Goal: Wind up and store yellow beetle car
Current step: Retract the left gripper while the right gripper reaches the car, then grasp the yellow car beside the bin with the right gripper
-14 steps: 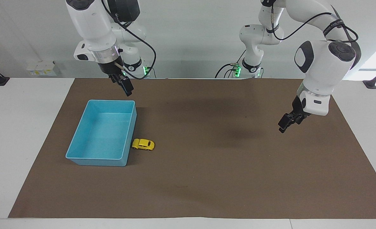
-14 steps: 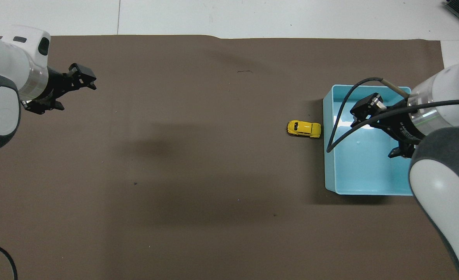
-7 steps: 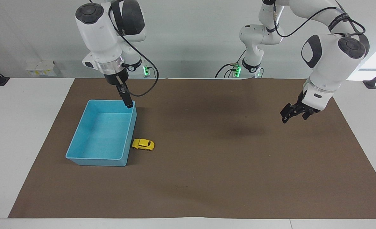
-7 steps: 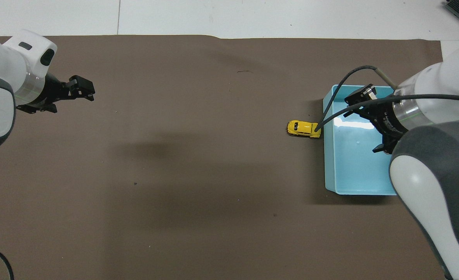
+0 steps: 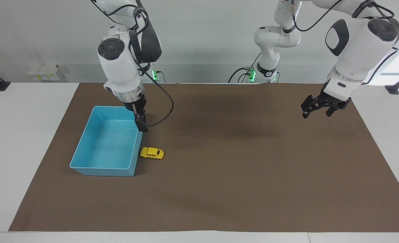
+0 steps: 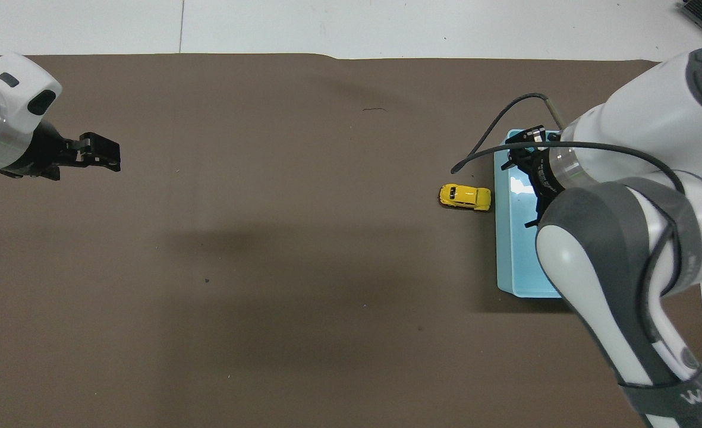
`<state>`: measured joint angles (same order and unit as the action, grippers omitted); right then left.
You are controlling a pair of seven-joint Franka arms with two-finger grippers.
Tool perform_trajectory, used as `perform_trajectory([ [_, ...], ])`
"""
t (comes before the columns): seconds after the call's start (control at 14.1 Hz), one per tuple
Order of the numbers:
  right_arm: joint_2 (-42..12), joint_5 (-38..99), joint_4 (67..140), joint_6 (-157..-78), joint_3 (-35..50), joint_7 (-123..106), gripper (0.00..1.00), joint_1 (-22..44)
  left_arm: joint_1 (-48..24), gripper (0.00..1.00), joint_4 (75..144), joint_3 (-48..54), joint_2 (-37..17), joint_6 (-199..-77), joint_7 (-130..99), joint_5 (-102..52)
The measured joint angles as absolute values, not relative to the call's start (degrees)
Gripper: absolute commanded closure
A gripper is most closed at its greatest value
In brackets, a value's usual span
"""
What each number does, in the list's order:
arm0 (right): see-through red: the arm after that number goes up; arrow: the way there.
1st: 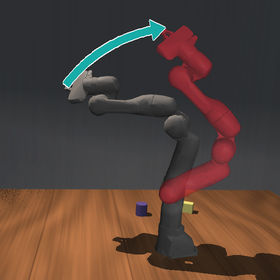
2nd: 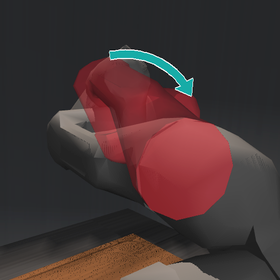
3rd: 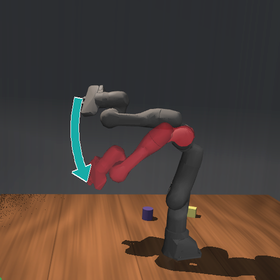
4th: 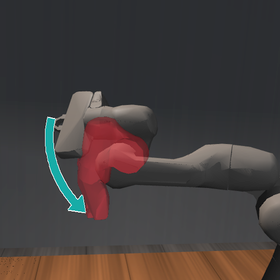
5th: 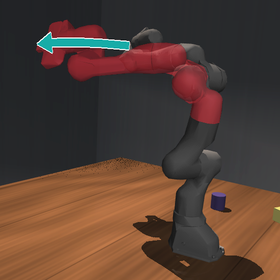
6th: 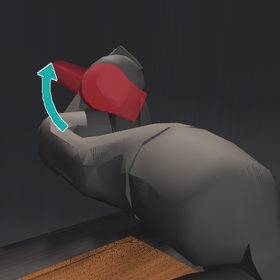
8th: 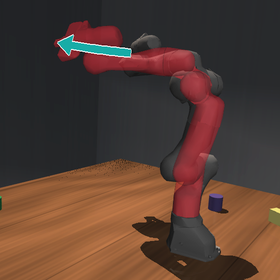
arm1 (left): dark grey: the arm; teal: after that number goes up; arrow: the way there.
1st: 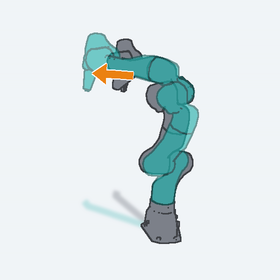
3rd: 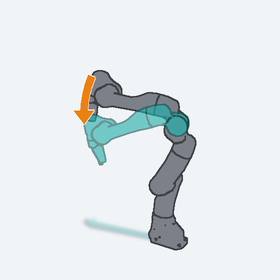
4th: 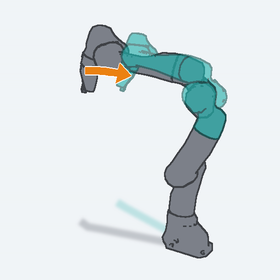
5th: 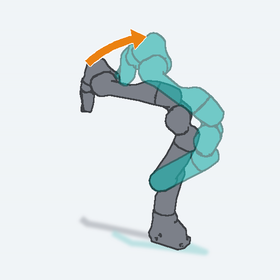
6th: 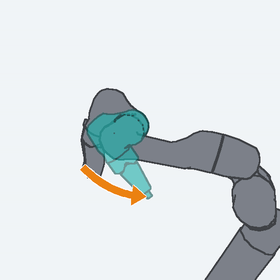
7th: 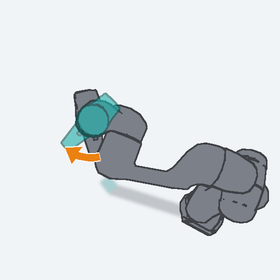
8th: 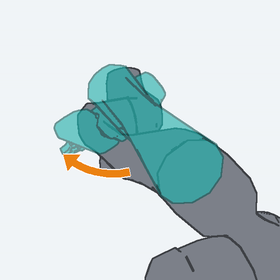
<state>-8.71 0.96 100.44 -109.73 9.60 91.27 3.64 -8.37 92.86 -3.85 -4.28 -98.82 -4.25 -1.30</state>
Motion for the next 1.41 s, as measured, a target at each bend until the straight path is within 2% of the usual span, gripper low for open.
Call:
perform_trajectory([
  [0.28,-9.9,0.7,102.7,-113.7,9.6,94.3,0.0,3.7,-6.3,0.0,92.8,-3.9,-2.3,-97.3,0.9,-1.1],
  [0.49,-12.5,0.1,103.8,-118.0,9.6,97.5,0.0,4.4,-4.9,0.0,92.8,-3.9,-1.0,-96.6,3.2,-1.1],
  [0.85,-16.8,-0.8,104.1,-120.5,9.6,97.8,0.0,4.5,-4.9,0.0,92.5,-3.9,1.3,-95.8,3.4,-1.1],
  [1.2,-20.0,-1.2,106.3,-127.6,9.5,99.7,0.0,4.1,-4.9,0.0,90.9,-3.7,1.7,-94.5,3.4,-1.1],
  [1.41,-21.3,-1.2,106.8,-129.0,9.4,99.8,0.0,4.1,-4.9,0.0,90.9,-3.7,1.7,-93.8,3.4,-1.1],
])
